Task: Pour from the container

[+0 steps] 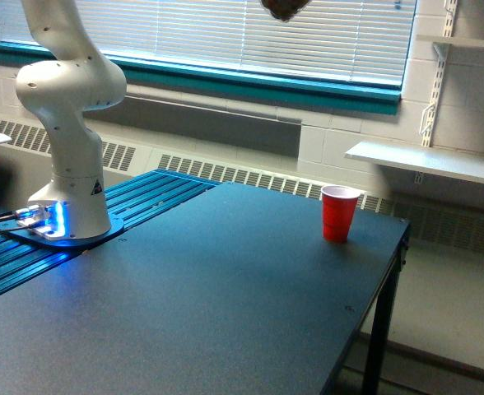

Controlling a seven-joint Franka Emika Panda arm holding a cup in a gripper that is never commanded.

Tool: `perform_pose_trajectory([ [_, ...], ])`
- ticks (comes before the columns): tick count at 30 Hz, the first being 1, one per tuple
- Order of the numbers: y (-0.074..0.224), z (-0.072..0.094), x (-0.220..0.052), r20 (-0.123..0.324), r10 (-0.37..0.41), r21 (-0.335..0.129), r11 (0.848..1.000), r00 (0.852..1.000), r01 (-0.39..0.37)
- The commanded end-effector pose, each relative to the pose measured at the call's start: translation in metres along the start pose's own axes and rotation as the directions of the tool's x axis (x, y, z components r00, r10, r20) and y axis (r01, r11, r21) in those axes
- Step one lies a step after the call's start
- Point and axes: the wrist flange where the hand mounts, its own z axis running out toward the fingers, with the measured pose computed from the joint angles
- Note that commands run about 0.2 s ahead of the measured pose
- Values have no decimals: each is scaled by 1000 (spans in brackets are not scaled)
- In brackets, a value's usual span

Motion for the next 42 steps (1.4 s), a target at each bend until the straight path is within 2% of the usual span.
perform_pose_trajectory([
  [1,3,-31,-9,-13,-114,66,991,993,115],
  [5,2,-47,-23,0,-172,100,980,985,171],
  [11,-5,-75,-46,-4,-260,152,954,966,258],
  [22,-17,-60,-94,81,-406,186,903,910,387],
  [28,-25,-47,-122,133,-477,205,871,869,447],
  [33,-33,-35,-143,156,-529,218,842,834,493],
  [35,-36,-30,-151,172,-538,226,837,825,499],
  [40,-41,-16,-169,190,-577,229,812,794,536],
  [42,-43,-11,-176,204,-576,232,814,792,532],
])
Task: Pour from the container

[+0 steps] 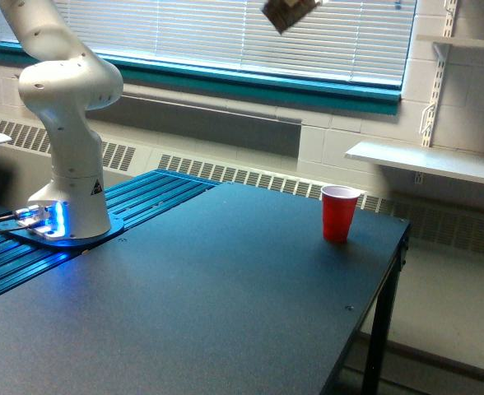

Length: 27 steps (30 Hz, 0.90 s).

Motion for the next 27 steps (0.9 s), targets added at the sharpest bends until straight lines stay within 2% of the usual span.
perform_pose_trajectory([
  [1,-17,19,-13,37,-77,16,997,996,76],
  [15,-32,56,-35,120,-114,-2,993,986,115],
  [27,-36,81,-56,197,-142,-1,989,970,145],
])
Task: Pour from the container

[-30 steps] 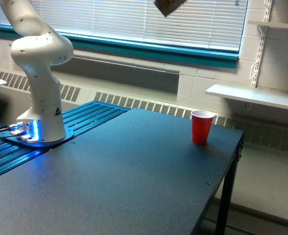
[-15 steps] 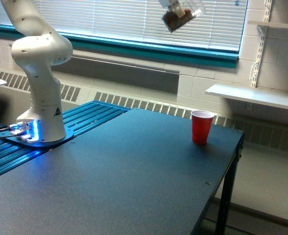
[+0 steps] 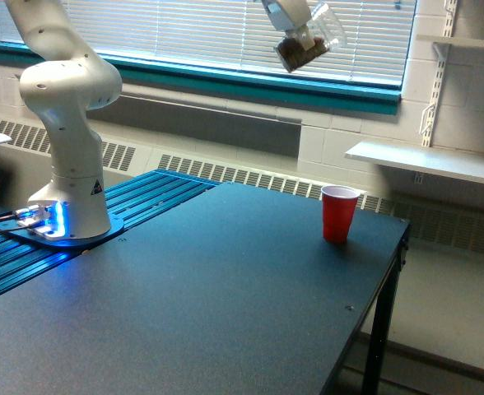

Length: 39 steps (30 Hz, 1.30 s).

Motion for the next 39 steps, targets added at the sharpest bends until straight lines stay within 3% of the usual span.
perform_pose_trajectory([
  [1,-7,14,-10,36,-38,5,999,999,38],
  [13,-15,40,-27,103,-58,-10,998,993,60],
  [24,-22,67,-41,156,-77,-56,995,985,87],
  [39,-26,104,-62,224,-74,-54,995,972,88],
])
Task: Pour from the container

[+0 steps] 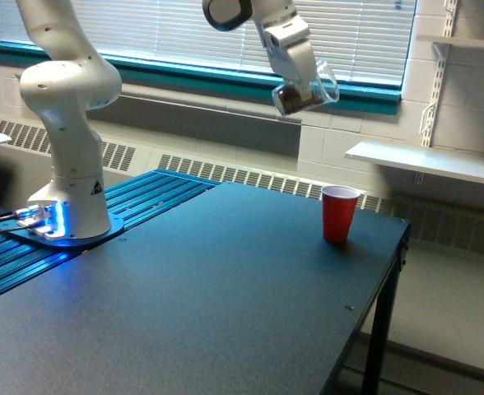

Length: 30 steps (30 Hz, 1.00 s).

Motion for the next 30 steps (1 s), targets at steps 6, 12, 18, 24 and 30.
perform_pose_trajectory([
  [6,-12,23,-5,36,-7,-8,1000,999,7],
  [12,-16,34,-8,61,-21,-17,1000,998,23],
  [18,-20,45,-11,85,-33,-23,999,996,35],
  [24,-24,55,-11,92,-15,-27,999,996,18],
  [30,-26,62,-7,90,-2,-50,999,996,7],
])
